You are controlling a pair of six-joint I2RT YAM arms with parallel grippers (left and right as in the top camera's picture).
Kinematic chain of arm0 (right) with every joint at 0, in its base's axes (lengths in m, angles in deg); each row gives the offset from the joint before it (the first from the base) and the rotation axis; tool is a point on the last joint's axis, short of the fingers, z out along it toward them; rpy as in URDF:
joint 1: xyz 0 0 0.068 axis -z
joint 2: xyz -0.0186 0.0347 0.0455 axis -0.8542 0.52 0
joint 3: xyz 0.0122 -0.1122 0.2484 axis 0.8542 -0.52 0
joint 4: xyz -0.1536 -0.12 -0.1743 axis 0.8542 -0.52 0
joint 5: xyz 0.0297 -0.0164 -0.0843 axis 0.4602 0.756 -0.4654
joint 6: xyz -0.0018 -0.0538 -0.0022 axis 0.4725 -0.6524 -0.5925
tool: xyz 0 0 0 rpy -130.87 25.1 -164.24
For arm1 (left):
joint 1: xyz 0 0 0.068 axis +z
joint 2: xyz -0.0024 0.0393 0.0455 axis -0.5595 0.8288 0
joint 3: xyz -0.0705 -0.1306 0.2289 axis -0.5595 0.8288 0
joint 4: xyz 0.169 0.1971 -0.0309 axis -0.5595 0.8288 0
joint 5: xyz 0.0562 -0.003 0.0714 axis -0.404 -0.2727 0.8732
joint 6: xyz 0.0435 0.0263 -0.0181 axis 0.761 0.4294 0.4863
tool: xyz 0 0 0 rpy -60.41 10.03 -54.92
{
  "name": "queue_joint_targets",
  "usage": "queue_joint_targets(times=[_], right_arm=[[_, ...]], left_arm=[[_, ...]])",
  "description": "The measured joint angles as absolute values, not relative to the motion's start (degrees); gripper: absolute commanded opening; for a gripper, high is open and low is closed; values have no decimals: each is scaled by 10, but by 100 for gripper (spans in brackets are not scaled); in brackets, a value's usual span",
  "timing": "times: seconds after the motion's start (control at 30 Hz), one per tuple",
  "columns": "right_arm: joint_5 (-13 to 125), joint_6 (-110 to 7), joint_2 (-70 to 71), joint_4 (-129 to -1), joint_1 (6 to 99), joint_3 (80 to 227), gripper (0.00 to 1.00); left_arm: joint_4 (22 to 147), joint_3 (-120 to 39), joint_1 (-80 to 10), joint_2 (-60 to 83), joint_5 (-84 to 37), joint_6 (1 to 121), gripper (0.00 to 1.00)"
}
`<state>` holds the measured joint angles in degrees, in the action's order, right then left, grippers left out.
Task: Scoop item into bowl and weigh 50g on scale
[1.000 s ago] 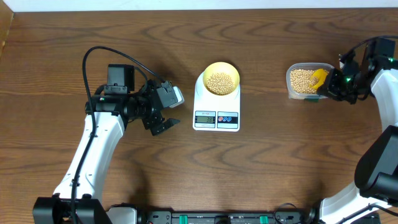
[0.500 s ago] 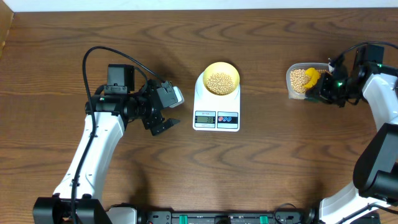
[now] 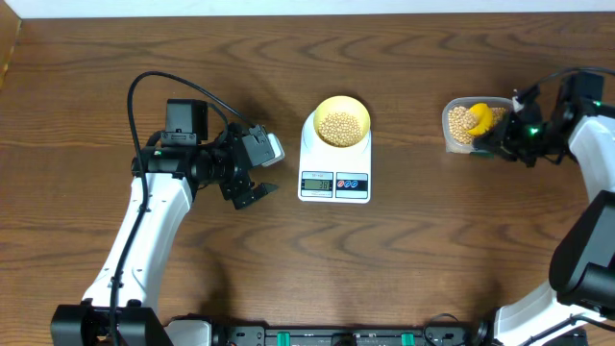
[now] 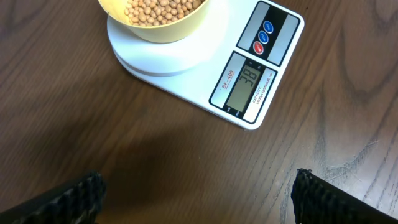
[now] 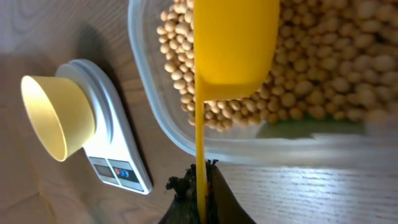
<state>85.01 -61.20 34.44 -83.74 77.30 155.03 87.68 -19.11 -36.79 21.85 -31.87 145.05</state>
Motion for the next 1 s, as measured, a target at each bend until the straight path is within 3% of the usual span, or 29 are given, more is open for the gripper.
queue_joint_targets(times=[0.47, 0.77, 1.0], right_arm=[[999, -718, 344, -918, 867, 1550, 1], [1106, -761, 344, -923, 865, 1550, 1], [1143, -751, 344, -892, 809, 1550, 1]], left_arm=[[877, -191, -368, 219, -319, 1451, 98], [877, -191, -368, 219, -319, 1451, 98], [877, -191, -368, 219, -319, 1451, 98]])
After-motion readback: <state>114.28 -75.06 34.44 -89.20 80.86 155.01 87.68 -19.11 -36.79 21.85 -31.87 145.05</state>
